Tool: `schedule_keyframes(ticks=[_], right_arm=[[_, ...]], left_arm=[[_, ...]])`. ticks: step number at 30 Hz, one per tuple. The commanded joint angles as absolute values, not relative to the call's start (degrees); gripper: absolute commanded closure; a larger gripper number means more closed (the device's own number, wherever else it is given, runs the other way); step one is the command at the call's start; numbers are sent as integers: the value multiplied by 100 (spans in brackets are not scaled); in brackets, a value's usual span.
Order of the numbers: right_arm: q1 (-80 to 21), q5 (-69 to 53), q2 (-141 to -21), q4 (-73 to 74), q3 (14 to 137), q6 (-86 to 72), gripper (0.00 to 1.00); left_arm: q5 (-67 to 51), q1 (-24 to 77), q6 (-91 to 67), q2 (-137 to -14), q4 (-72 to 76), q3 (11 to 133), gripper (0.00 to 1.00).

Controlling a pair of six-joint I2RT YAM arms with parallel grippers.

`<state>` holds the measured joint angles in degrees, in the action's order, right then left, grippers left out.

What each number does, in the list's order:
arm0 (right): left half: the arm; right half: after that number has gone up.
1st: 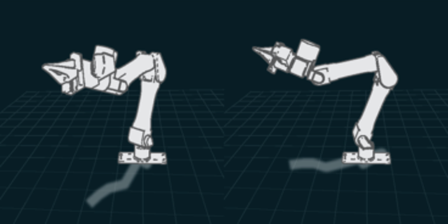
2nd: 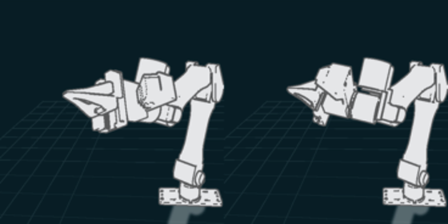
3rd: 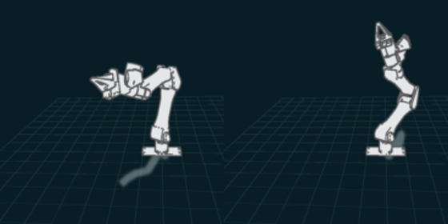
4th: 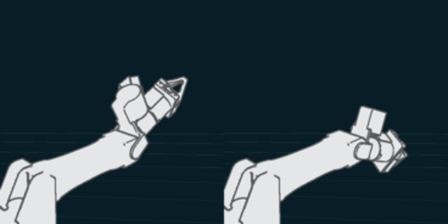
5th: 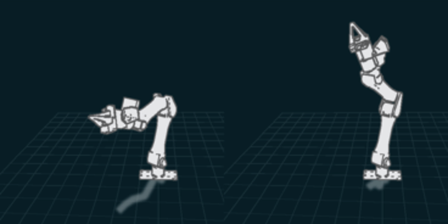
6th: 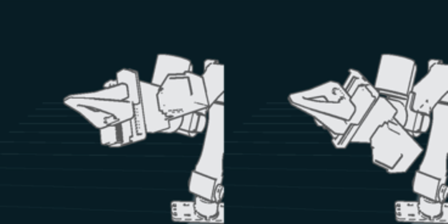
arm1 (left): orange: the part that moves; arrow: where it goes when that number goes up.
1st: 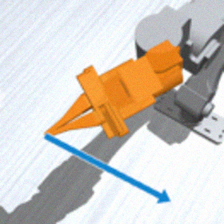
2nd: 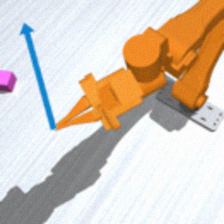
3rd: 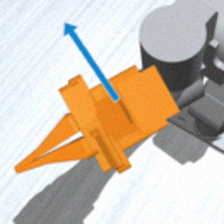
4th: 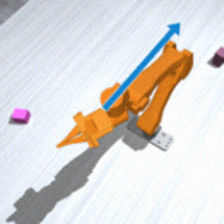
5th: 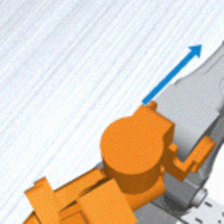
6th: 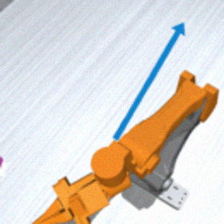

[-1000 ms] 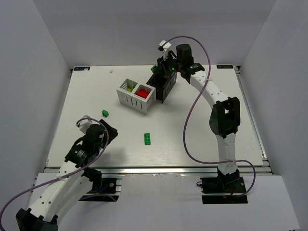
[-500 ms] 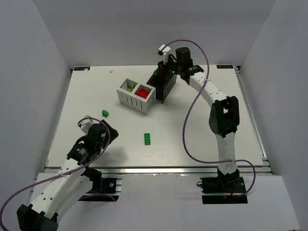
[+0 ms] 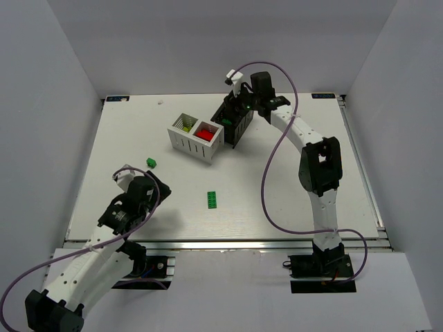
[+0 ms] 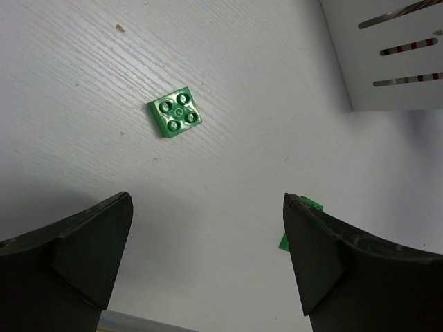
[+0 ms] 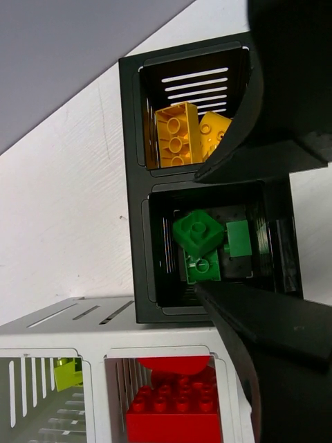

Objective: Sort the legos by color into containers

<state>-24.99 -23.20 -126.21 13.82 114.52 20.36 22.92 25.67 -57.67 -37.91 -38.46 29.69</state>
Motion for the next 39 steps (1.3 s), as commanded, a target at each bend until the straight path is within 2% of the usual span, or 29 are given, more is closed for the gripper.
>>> schedule_keyframes(ticks=[1,3,4,8,10,13,14,16,17,19,26,30,39], right_arm=[[-2435,-2495,-12428,1468,11575,2215,34],[-2417,-2575,-12253,1599,11619,2320,15],[-2408,-2636,-12182,1634,11610,2390,11],[-2338,-2803,-11559,1669,11128,2863,11],[-2190,-3493,-11146,1949,10838,3232,11],[-2040,-4155,-10566,2530,10302,3708,29],[-2030,-4209,-10408,2662,10118,3813,43],[-2021,-4254,-9907,2663,9444,4042,58],[-2013,-4263,-9566,2593,9222,4078,72],[-2004,-4271,-9256,2497,8608,4096,79],[-1881,-4245,-8289,2206,7586,3885,72],[-1706,-4289,-8156,2162,7427,3736,70],[-1512,-4456,-8104,2030,7295,3454,70]], left_arm=[[2303,2549,-5757,-3937,-3674,3102,2],[2329,2549,-5766,-4112,-3648,3172,2],[2373,2549,-5792,-4183,-3647,3208,2],[2496,2549,-5923,-4552,-3735,3436,3],[2540,2540,-6063,-4780,-3788,3550,8],[2610,2496,-6205,-5035,-3920,3673,15],[2602,2435,-6240,-5245,-3990,3770,17],[2540,2286,-6249,-5483,-4078,3867,19],[2505,2216,-6232,-5728,-4130,3963,21],[2268,1962,-6153,-5984,-4131,4034,22],[1644,1283,-5854,-6899,-3701,4122,19],[1547,1230,-5722,-7382,-3516,4289,16],[1336,1222,-5581,-8042,-3155,4386,16]])
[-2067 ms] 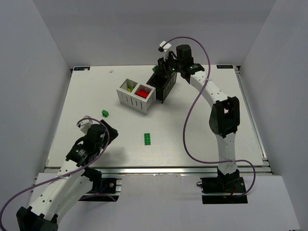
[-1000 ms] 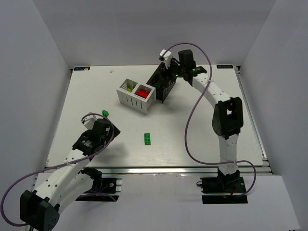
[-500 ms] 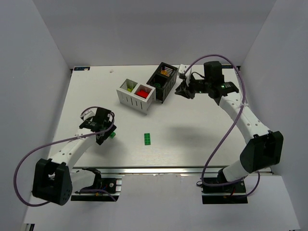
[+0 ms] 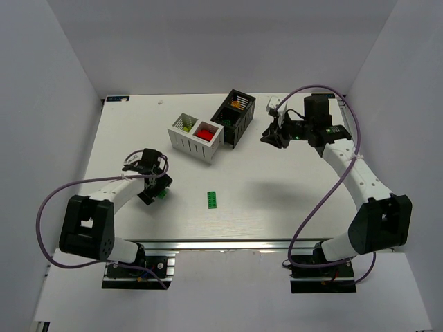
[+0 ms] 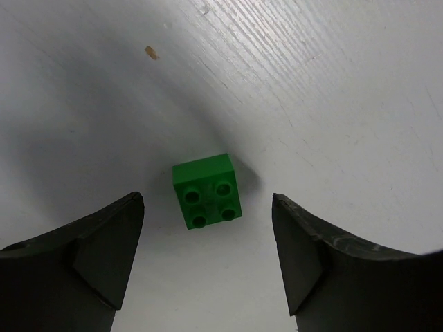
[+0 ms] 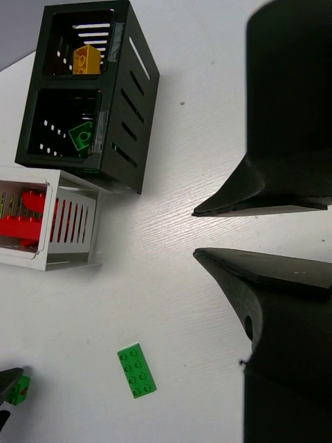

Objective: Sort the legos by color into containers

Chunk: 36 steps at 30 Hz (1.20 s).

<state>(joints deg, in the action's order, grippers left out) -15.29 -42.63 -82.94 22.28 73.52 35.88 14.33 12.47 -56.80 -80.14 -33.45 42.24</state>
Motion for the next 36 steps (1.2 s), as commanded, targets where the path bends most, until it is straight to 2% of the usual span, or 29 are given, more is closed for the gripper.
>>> schedule_keyframes(ticks=[1,13,17,18,21,22,25,29,34,36], right_arm=[[-1503,-4465,-8104,2022,7278,3454,70],[-1477,-4518,-8016,1978,7154,3384,70],[-1468,-4579,-8016,1995,7145,3375,70],[-1468,-4605,-7998,2013,7154,3375,70],[-1468,-4632,-7963,2013,7154,3340,70],[-1459,-4641,-7937,2013,7154,3340,70],[-1459,-4658,-7875,2004,7102,3296,70],[-1459,-4641,-7796,1969,7014,3261,71],[-1441,-4641,-7708,1951,6874,3261,71],[-1424,-4632,-7682,1951,6829,3252,71]], left_arm=[[1336,1213,-5572,-8077,-3138,4377,16],[1441,1213,-5449,-8464,-3208,4500,27],[1485,1213,-5440,-8499,-3269,4544,41],[1494,1213,-5432,-8473,-3270,4544,49],[1494,1213,-5414,-8420,-3278,4553,57],[1485,1222,-5405,-8394,-3278,4553,65],[1406,1222,-5326,-8245,-3287,4579,79],[1231,1222,-5125,-7885,-3296,4702,93],[661,1213,-4703,-7401,-3007,4843,100],[284,1239,-4554,-7191,-2805,4913,100]])
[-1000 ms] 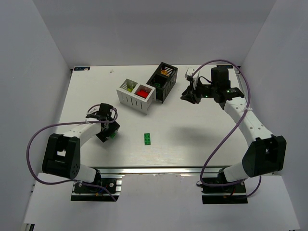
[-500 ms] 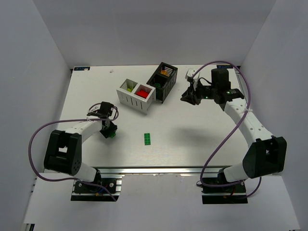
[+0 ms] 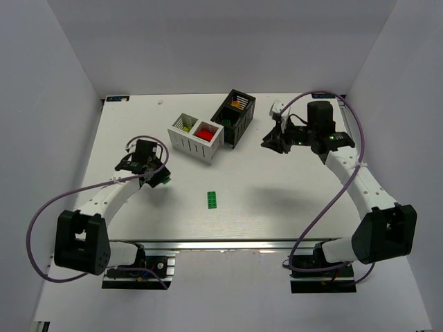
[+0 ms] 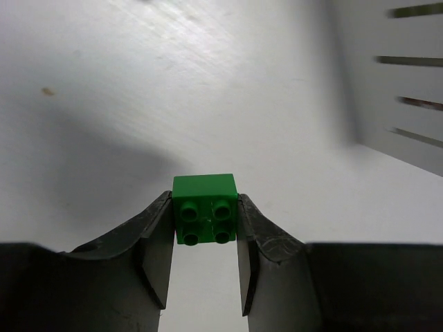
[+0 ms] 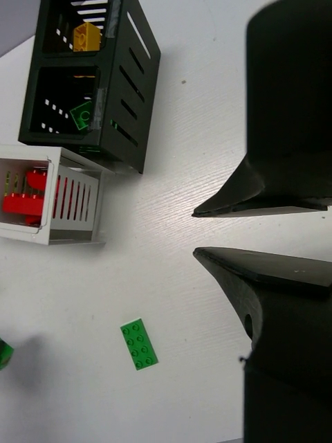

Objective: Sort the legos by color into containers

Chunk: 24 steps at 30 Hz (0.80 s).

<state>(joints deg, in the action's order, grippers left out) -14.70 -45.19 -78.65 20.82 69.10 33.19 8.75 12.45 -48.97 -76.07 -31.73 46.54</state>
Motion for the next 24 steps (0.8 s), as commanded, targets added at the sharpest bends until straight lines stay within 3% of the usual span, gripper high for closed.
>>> schedule_keyframes(ticks=[1,10,24], right_arm=[[-1415,-4632,-7647,1942,6803,3243,71],[-1292,-4614,-7453,1828,6530,3155,71],[-1055,-4641,-7242,1705,6267,2979,70]], left_arm=[[177,1248,-4527,-7129,-2752,4948,100],[-518,1713,-4237,-6873,-2031,5562,100],[-835,2381,-3806,-7874,-1460,7109,100]])
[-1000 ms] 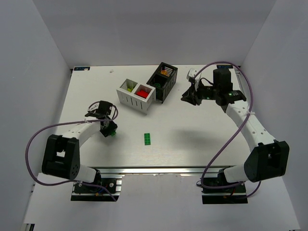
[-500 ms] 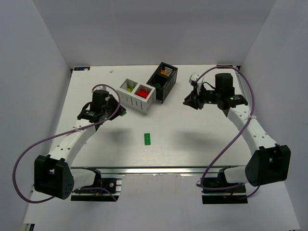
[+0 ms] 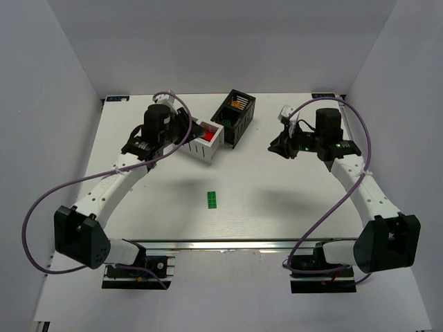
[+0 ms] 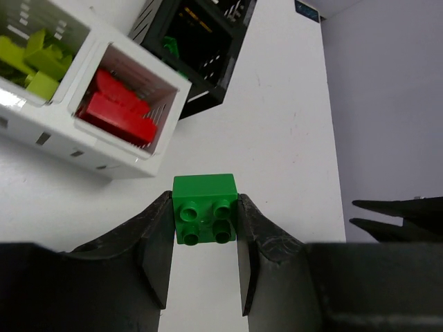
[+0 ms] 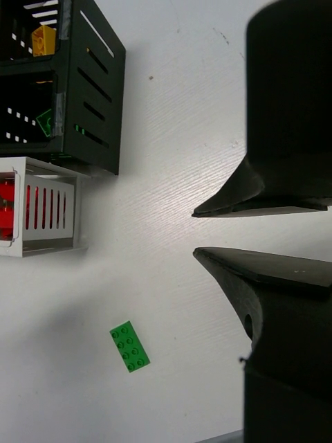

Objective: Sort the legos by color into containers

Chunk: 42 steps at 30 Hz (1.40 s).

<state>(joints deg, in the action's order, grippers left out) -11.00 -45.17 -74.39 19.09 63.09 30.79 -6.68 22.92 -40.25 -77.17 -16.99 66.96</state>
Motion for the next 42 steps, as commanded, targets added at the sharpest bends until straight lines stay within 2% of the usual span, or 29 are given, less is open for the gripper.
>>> schedule_keyframes(ticks=[1,12,22,25,30,34,42], right_arm=[[-1055,-4641,-7225,1705,6258,2962,70],[-782,-4641,-6882,1512,5854,2786,68],[-633,-4702,-6645,1327,5494,2654,68],[-615,-4711,-6592,1327,5432,2663,67],[-598,-4702,-6530,1318,5335,2681,66],[-589,-4728,-6530,1318,5300,2681,65],[-589,-4737,-6583,1345,5309,2707,62]], left_arm=[[-844,2408,-3788,-7945,-1433,7189,100],[-1072,2672,-3674,-9403,-1187,8674,100],[-607,2689,-3726,-10713,-1222,9834,99],[-484,2698,-3744,-11082,-1309,10124,94],[-202,2698,-3744,-11531,-1555,10581,78],[-158,2707,-3753,-11961,-1775,10994,71],[176,2733,-3771,-12252,-2180,11417,55]])
